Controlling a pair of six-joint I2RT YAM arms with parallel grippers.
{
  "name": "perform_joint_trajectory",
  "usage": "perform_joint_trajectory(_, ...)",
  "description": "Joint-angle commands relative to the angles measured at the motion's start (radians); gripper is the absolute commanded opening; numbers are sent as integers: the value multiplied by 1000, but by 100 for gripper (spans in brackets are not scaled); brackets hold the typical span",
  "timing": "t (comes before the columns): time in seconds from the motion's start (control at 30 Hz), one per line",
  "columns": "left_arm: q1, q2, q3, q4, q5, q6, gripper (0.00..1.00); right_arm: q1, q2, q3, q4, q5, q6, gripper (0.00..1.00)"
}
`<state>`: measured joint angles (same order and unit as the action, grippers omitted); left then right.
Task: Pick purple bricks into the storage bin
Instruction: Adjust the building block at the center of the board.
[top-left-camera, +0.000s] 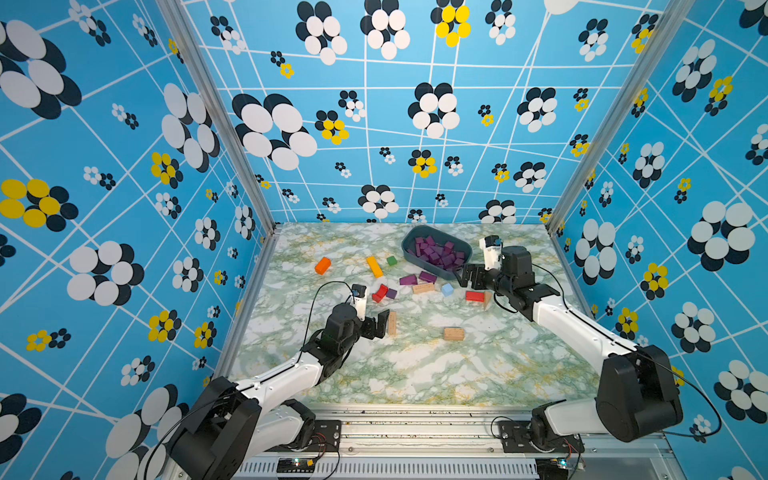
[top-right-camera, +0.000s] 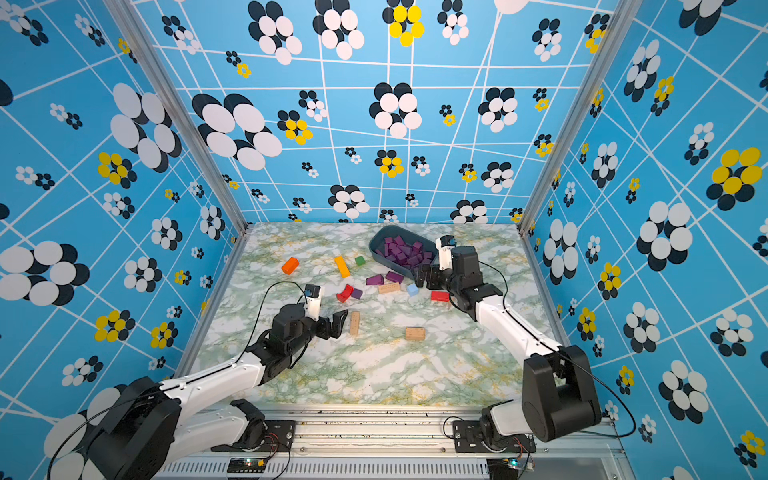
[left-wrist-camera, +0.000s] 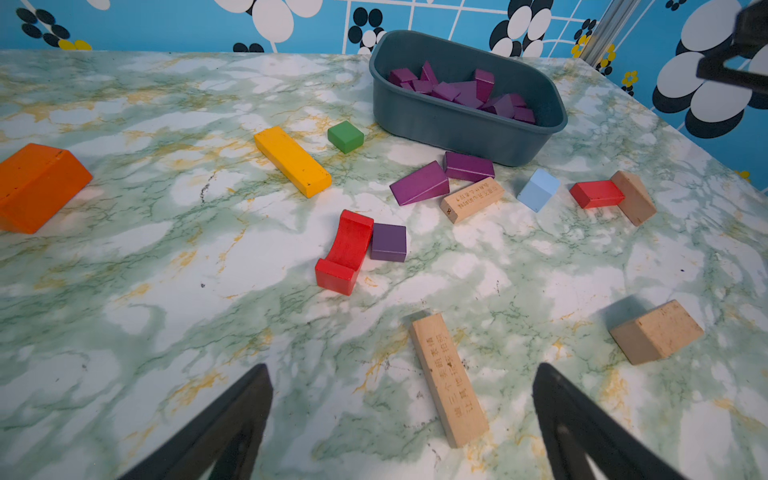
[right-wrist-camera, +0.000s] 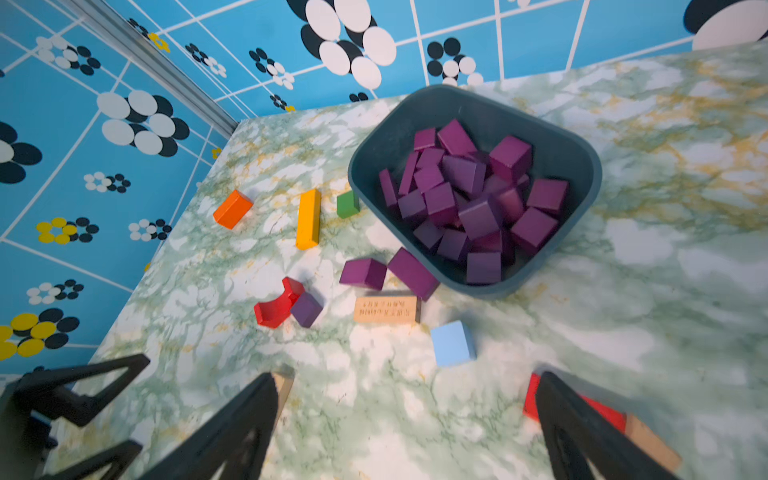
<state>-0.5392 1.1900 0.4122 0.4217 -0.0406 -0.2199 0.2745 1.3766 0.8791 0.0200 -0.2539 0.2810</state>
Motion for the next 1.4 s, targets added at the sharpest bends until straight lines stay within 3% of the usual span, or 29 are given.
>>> perform_joint_trajectory(0.0,10,49,85,-99,13,22,99,4,-78,-89,53,-41,-6,99)
perform_joint_trajectory(0.2,21,228,237,-191,29,-12,100,5,-173,-300,216,-157,46,99)
perform_joint_trajectory(0.4,26,398,390,-305,35,-1,85,4,-197,-409,254,-157,65,99)
perform_joint_trajectory(0.57,32,512,504,-386,61,25,66,5,-246,-492,356,-142,108,99)
perform_joint_trajectory(0.7,31,575,586,-454,50,33,62,5,-270,-521,391,-136,118,99)
perform_joint_trajectory(1.37,33,749,796,-608,3,74,61,4,-264,-526,370,-80,122,99)
